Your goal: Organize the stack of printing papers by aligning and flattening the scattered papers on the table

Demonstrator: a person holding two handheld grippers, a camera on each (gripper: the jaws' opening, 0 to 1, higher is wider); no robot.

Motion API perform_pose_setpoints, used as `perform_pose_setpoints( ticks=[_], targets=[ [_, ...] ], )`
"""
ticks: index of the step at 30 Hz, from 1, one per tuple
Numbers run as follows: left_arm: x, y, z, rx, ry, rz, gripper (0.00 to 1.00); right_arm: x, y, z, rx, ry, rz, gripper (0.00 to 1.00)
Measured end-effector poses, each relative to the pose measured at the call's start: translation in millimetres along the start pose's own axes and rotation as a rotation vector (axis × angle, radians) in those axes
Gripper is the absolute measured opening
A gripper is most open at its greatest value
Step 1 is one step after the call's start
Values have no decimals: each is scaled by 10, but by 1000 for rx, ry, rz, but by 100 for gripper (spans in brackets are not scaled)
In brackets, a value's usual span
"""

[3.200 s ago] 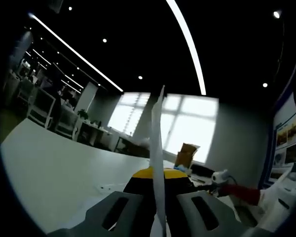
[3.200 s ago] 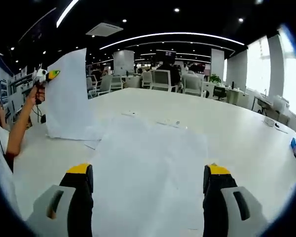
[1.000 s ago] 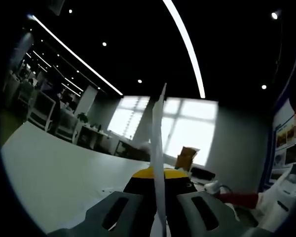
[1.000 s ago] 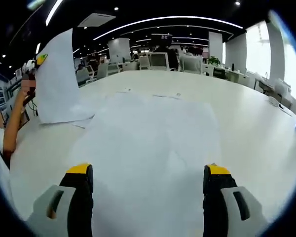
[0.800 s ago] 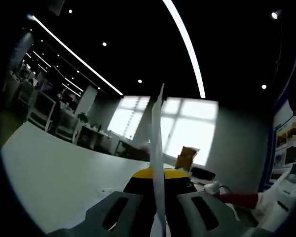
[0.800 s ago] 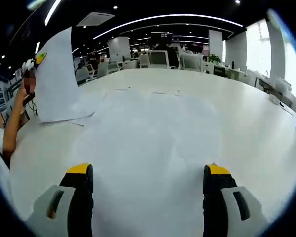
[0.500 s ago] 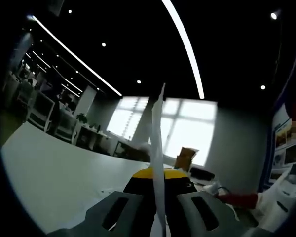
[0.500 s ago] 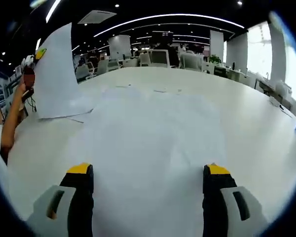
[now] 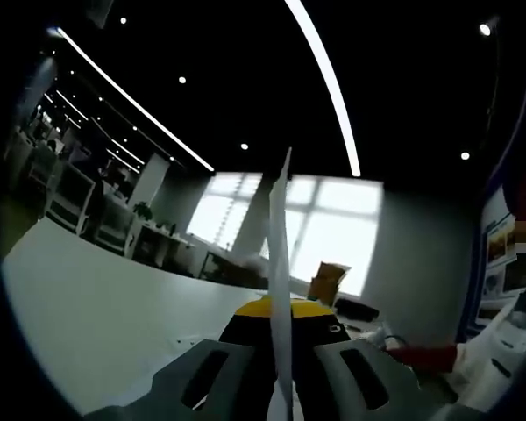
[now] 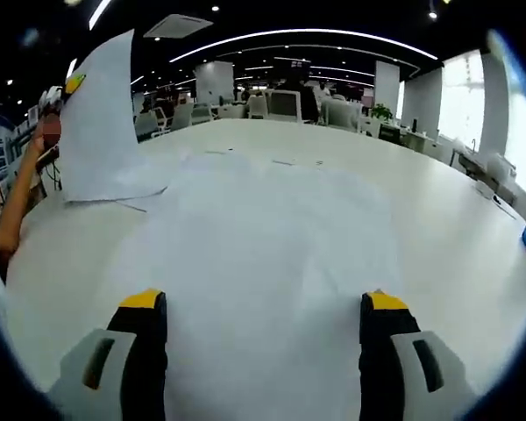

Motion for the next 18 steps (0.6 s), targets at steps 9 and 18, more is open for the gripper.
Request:
perform_pose_setpoints(
  ticks=[9,18],
  targets=[
    [-39,12,19,-5,0,-9,6,2,10,29,-4,1,0,81],
    [-11,2,-27,-2,-2,-8,6,4,3,41,-9,4,-17,77]
  ],
)
Point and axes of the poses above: the point that each gripper's makers call its tool centre point, and the gripper's own axes: y roughly backward along the fingers, z roughly to its left, x roughly out of its underside, the point moved 2 cm from there along y, roughly backward along the fingers, and after that the axes turned 3 degrees about -z, right-handed, at the moved point
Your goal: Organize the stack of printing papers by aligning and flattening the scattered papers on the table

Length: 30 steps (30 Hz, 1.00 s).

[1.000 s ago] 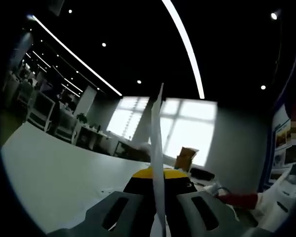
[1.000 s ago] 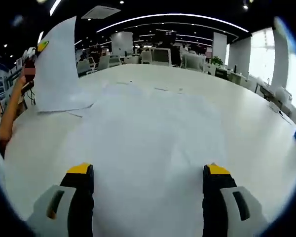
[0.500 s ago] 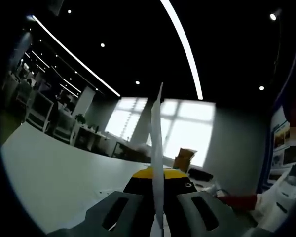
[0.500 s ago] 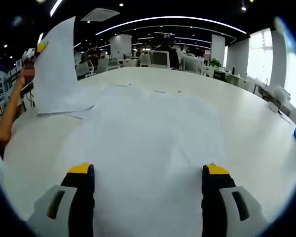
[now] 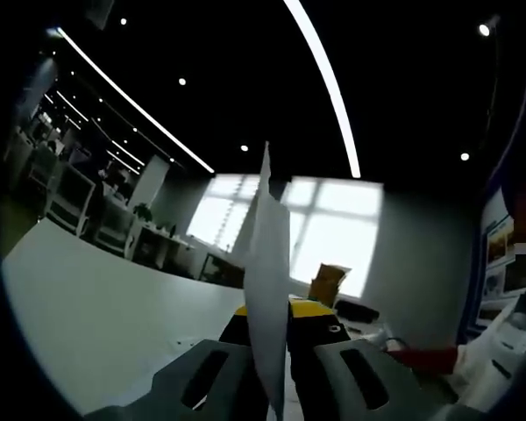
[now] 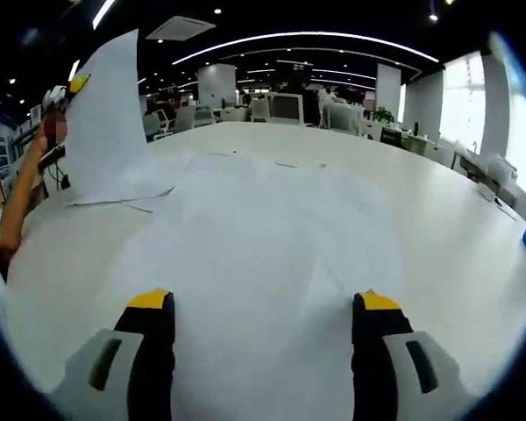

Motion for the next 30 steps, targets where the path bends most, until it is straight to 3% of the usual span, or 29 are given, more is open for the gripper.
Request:
perform_pose_setpoints(
  ticks=[4,17,26,30],
  targets=[
    [2,-3,-5,2,0,-1,6,-5,-1,21,-8,8,1,71],
    [-15,-5,12,4,2,-3,6,-13,-3,52,-9,7,-1,69],
    [-7,-8,-10,7,1,-3,6,-18,35,92,-24,14,-1,57],
    [-8,-4,-17,8,1,-4,6,-25,81,38,-5,-1,12,42]
  ],
)
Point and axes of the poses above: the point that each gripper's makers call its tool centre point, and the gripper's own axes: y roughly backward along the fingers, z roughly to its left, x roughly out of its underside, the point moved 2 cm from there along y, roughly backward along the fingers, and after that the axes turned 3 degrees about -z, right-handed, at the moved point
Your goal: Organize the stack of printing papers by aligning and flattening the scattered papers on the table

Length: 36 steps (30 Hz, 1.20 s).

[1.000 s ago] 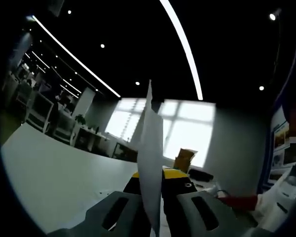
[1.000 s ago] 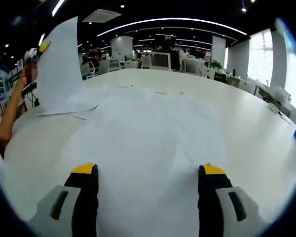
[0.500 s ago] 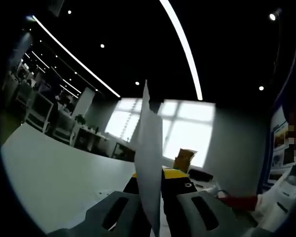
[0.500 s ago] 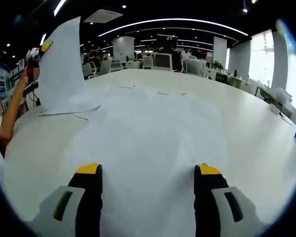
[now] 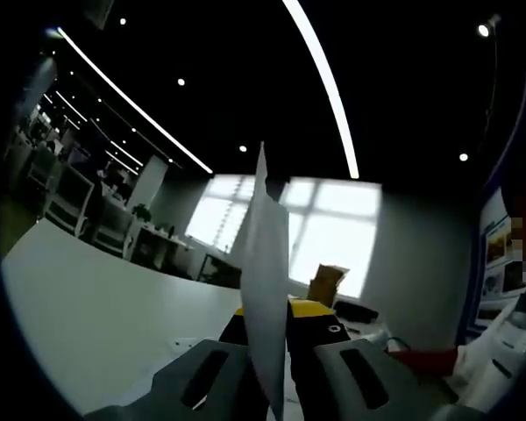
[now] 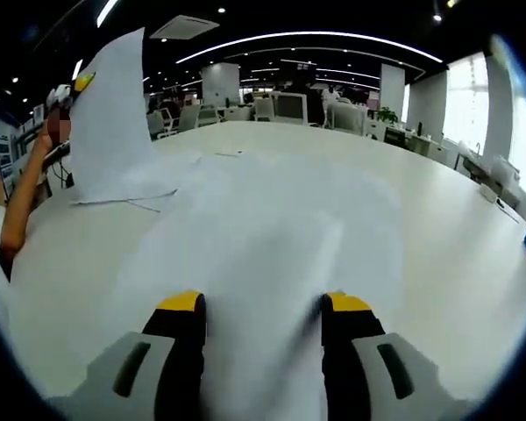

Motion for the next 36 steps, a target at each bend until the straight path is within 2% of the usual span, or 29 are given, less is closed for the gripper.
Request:
perform_pose_setpoints(
  ticks=[2,3,8,9,11,18,23,26,30,36],
  targets=[
    [-3,3,3,-1,0,-1,6,5,29,-81,30,-33,10,30],
    [-6,3,3,-1,1,-1,6,4,48,-97,25,-41,8,25],
    [-9,2,1,1,0,-2,6,13,98,-58,-24,-203,-18,4],
    [-8,2,1,0,-2,-1,6,-19,123,-49,-31,-236,-43,4],
    [-9,0,-1,1,-1,-2,6,-47,158,-50,-31,-267,-52,3],
    [1,-12,-12,2,-3,-1,6,-245,299,-45,-50,-322,-131,4],
    [5,-17,-19,3,-2,0,6,-368,348,-21,-82,-405,-187,5],
    [2,-21,-19,4,-3,0,6,-493,365,-11,-104,-466,-236,2],
    [10,-27,-11,1,-3,1,6,-599,356,-11,-109,-472,-253,0],
    [10,-45,36,-10,0,2,6,-890,345,-51,-112,-515,-331,0]
  ],
)
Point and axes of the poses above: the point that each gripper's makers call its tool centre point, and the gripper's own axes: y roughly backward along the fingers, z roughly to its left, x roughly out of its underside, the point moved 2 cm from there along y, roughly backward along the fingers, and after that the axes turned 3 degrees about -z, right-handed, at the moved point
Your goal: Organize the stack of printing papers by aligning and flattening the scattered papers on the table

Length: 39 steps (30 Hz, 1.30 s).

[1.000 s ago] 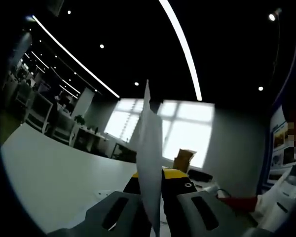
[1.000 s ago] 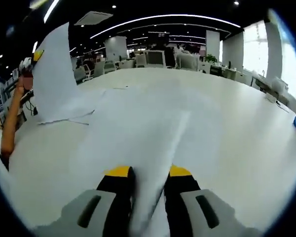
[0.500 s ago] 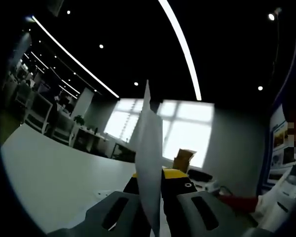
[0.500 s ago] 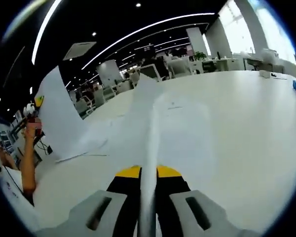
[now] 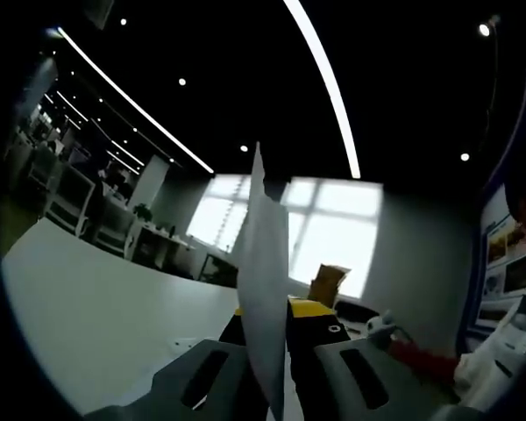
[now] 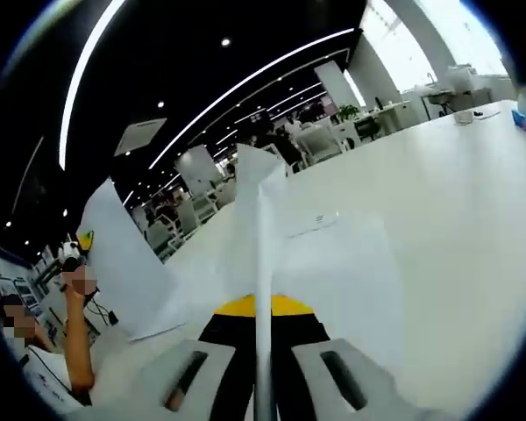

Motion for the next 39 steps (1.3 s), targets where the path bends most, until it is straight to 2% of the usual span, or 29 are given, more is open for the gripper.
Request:
perform_pose_setpoints(
  ticks=[5,9,11,18,24,27,34,39],
  targets=[
    [7,-14,19,-6,-5,6,6,-187,-100,187,-54,-9,-9,0],
    [16,-7,28,-16,-6,10,6,-388,-189,278,-78,-5,-44,0],
    [12,1,32,-19,-8,10,6,-378,-205,326,-76,4,-44,0],
    [1,14,16,-19,-7,4,6,-441,-144,280,-39,27,-34,0],
    [5,2,29,-22,-13,8,6,-455,-57,371,-16,55,25,0],
    [10,7,20,-23,-13,10,6,-466,-68,422,13,137,77,0],
    [31,-6,15,-49,-37,21,6,-669,-154,643,-29,185,27,0],
    [115,-56,16,-68,-65,55,6,-599,-219,690,-55,205,26,0]
  ],
)
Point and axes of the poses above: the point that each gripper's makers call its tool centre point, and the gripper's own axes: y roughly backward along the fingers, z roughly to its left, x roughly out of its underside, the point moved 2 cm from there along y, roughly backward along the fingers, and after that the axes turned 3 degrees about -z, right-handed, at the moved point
